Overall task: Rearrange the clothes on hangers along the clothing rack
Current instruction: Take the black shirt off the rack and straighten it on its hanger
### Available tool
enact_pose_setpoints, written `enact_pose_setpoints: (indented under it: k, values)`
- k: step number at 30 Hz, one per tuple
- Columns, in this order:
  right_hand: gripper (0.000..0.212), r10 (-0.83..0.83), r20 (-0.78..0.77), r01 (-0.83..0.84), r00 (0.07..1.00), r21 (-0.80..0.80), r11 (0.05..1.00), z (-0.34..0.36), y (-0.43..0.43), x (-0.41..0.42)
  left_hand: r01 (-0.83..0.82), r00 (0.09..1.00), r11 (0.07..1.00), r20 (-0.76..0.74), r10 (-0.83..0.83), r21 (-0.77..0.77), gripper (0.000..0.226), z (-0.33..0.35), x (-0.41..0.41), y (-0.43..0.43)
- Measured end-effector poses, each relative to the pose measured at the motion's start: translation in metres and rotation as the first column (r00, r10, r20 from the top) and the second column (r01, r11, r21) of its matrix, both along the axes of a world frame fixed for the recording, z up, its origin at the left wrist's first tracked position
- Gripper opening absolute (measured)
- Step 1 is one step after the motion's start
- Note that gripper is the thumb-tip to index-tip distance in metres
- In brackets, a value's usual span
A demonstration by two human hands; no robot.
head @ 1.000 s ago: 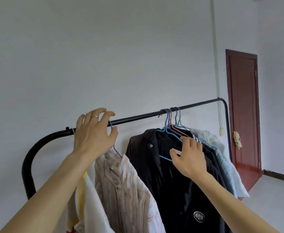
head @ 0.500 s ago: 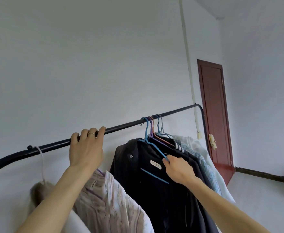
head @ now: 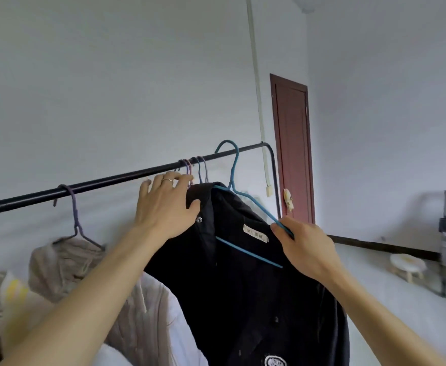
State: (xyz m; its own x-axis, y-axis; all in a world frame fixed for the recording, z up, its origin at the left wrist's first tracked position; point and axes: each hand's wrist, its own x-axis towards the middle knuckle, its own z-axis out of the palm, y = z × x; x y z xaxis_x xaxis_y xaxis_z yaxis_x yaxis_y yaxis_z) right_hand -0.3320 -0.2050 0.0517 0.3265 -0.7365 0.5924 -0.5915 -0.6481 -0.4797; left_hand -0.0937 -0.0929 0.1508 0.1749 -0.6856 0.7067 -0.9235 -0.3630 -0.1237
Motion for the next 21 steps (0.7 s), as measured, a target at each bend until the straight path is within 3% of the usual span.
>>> enact_pose_setpoints:
  k: [4,7,10,13,18,21]
  values:
    - [0.031,0.03,0.012,-0.029,0.999,-0.044,0.999,-0.032,0.008,-0.072,0.211,0.976,0.964,-0.091,-0.198,0.16,0.067,-0.033,-0.067,-0.046]
    - [0.026,-0.016,-0.005,0.016,1.0,-0.063,0.998,-0.051,0.006,-0.128,0.335,0.931,0.932,-0.203,-0.304,0.142,0.033,-0.06,-0.114,-0.07]
    - [0.018,-0.05,0.078,0.047,0.996,0.036,0.998,-0.073,-0.002,-0.179,0.355,0.922,0.92,-0.228,-0.314,0.169,0.025,-0.092,-0.148,-0.086]
    - [0.025,-0.127,0.061,0.118,0.99,0.129,0.985,-0.11,-0.012,-0.232,0.396,0.885,0.892,-0.351,-0.307,0.219,0.031,-0.134,-0.184,-0.098]
    - [0.022,-0.263,-0.237,0.303,0.935,0.154,0.94,-0.165,-0.022,-0.295,0.528,0.714,0.815,-0.644,-0.274,0.238,0.034,-0.199,-0.232,-0.106]
    - [0.014,-0.235,-0.242,0.265,0.941,0.098,0.959,-0.184,-0.029,-0.307,0.623,0.584,0.758,-0.759,-0.288,0.193,0.024,-0.216,-0.251,-0.108]
